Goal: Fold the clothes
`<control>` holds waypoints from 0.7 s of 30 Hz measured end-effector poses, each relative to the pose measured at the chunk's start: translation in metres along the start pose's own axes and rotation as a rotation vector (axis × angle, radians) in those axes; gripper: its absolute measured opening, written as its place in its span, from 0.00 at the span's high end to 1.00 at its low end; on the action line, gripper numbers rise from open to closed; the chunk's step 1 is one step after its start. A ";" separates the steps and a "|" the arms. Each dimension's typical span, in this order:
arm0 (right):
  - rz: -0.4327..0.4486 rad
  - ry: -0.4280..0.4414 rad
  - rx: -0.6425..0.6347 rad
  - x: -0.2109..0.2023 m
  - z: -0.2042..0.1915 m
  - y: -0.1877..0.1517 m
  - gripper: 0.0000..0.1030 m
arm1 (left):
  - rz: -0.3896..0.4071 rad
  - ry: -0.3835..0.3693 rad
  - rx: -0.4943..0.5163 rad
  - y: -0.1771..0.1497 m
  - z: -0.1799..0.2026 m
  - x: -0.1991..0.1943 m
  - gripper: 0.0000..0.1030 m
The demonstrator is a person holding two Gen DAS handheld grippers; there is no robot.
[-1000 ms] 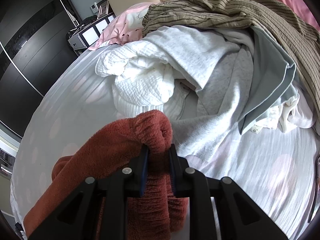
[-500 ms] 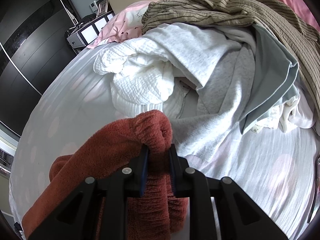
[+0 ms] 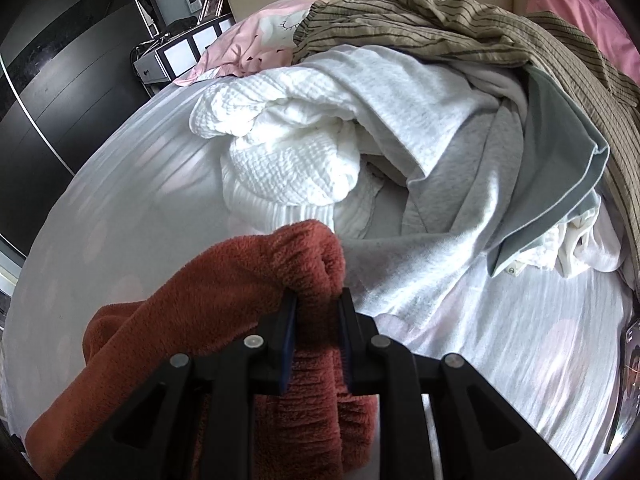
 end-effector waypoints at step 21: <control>-0.002 -0.036 -0.039 0.009 -0.008 -0.001 0.82 | -0.022 -0.092 -0.226 -0.017 -0.009 0.025 0.79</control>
Point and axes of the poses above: each gripper's, at about its wrist camera, not at the fingertips, and x roughly the way its jaws point, z to its right, y to its top, the point moved 9 cm from there along x, roughly the way its jaws point, and after that the axes turned 5 degrees about -y, right-handed, at the moved point
